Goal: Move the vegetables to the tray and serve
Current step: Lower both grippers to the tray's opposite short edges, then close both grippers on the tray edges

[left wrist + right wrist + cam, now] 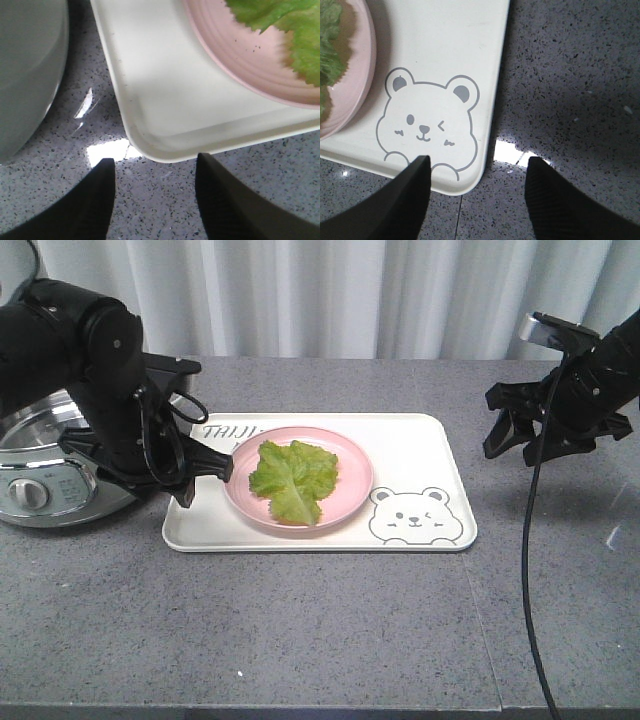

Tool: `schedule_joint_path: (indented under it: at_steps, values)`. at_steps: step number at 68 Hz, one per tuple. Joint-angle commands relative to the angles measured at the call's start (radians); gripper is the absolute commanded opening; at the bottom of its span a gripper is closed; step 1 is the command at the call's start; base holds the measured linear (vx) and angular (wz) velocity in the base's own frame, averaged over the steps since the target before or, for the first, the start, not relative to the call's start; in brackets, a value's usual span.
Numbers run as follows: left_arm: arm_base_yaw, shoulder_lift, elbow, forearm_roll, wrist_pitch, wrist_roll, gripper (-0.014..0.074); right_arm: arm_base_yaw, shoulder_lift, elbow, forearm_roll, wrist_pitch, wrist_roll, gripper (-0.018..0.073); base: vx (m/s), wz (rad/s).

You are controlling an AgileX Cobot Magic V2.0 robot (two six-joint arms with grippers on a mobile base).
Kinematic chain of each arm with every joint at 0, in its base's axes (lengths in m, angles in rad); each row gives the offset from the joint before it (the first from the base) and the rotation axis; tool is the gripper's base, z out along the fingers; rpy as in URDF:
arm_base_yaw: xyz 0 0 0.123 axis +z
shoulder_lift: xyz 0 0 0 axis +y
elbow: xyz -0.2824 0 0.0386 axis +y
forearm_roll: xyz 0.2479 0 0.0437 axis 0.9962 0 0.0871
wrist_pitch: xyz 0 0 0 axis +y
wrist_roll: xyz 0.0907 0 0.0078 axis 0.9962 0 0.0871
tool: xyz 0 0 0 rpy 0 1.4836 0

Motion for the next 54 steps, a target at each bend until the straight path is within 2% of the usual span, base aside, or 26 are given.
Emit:
schedule_joint_path:
  at_steps: [1,25,54]
  values:
    - [-0.002,-0.029,-0.023,0.008,0.004,-0.01,0.0365,-0.003,-0.036,-0.024,0.029,0.013,0.0,0.0418,0.0,0.0]
    - [-0.002,-0.016,-0.023,0.027,0.004,-0.009,0.0365,0.002,0.007,-0.024,0.028,0.03,0.008,0.0418,0.0,0.0]
    - [-0.002,-0.005,-0.023,0.049,0.008,-0.008,0.0365,0.07,0.042,-0.024,-0.008,0.017,0.027,0.0418,0.0,0.0]
